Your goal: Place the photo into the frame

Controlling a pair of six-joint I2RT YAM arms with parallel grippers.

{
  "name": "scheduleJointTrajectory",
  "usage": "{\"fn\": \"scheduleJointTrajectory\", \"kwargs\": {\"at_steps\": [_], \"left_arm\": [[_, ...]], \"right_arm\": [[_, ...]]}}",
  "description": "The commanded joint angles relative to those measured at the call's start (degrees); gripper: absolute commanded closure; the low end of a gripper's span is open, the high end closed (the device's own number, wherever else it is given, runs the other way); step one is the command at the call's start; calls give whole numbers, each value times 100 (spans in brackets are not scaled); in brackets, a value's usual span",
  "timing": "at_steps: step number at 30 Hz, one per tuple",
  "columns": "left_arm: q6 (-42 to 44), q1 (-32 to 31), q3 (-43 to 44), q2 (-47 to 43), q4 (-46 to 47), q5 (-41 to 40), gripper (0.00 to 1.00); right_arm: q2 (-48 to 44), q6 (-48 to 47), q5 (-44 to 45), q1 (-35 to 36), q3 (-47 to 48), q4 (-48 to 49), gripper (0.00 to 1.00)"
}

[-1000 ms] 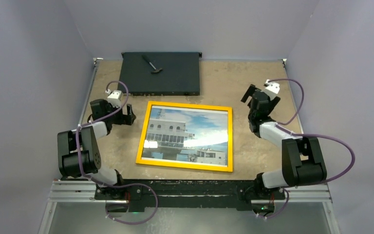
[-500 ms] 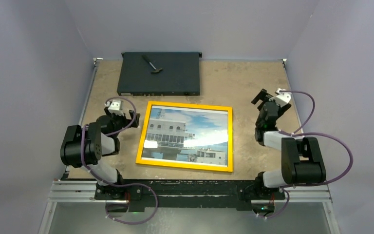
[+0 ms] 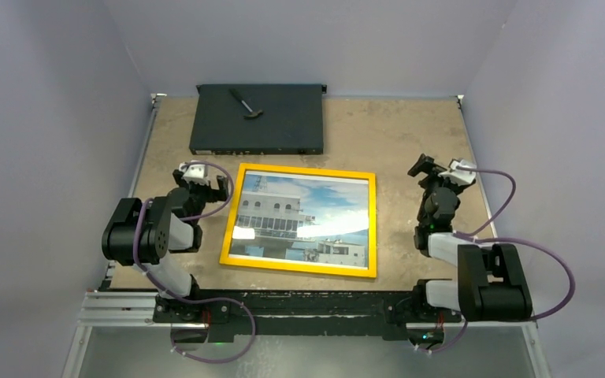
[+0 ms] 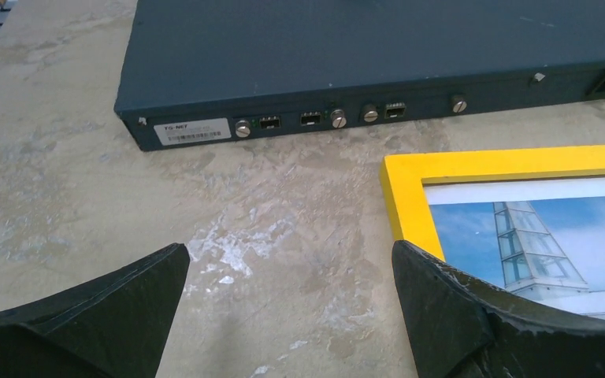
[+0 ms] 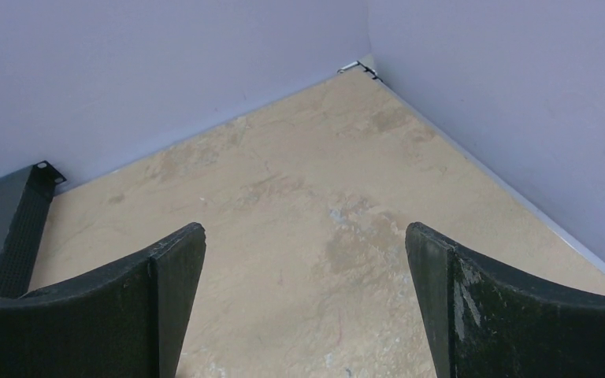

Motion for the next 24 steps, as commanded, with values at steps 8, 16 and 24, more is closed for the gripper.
{"fn": "scheduleJointTrajectory", "kwargs": {"at_steps": [8, 16, 24], "left_arm": [[8, -19, 89, -81, -98, -232, 0], [0, -23, 85, -43, -43, -232, 0], [24, -55, 137, -34, -161, -322, 0]], "right_arm": [[1586, -994, -1210, 122, 270, 1304, 1], [1650, -1098, -1338, 157, 49, 1726, 1], [1666, -1115, -1352, 155, 49, 1787, 1]]}}
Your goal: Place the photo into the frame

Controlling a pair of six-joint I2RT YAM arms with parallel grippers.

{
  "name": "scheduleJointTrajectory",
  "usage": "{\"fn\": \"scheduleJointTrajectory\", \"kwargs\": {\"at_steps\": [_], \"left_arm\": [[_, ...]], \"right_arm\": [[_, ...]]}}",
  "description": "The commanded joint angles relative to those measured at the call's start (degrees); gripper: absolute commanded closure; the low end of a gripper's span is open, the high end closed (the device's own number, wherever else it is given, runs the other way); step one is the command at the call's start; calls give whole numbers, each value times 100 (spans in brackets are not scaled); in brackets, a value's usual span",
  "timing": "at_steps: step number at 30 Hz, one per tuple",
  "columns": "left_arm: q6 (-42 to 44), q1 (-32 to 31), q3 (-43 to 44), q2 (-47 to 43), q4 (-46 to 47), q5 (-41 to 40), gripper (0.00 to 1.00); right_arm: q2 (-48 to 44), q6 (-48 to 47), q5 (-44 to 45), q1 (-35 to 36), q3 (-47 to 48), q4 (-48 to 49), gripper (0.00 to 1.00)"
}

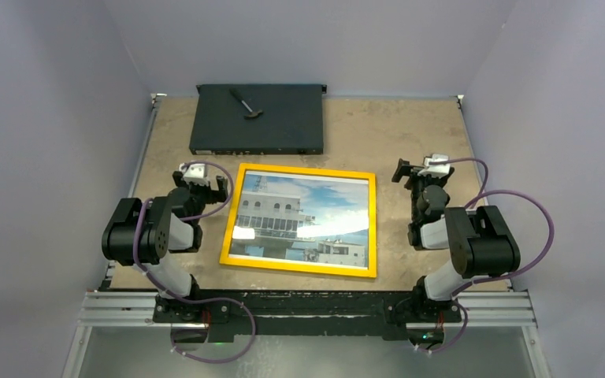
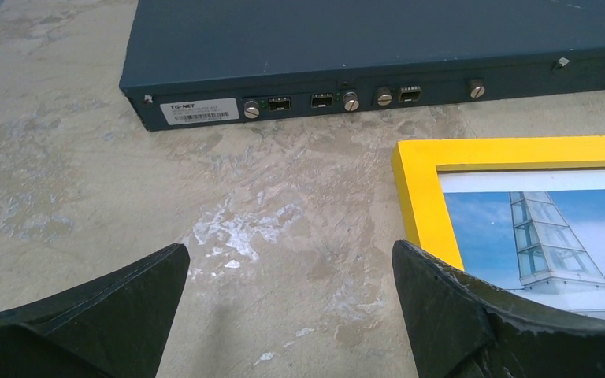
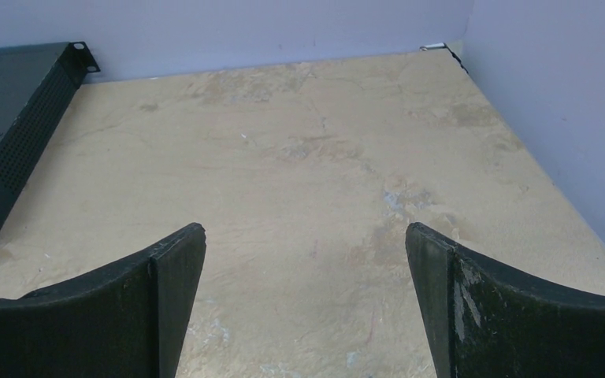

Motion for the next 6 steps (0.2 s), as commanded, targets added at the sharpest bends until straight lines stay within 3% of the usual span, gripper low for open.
{"fn": "scheduleJointTrajectory", "kwargs": {"at_steps": [1, 6], "left_arm": [[43, -108, 154, -37, 43, -190, 0], [104, -243, 164, -81, -27, -505, 0]], "right_arm": [[-44, -149, -55, 5, -17, 417, 1], [-44, -152, -56, 11, -17, 419, 1]]}}
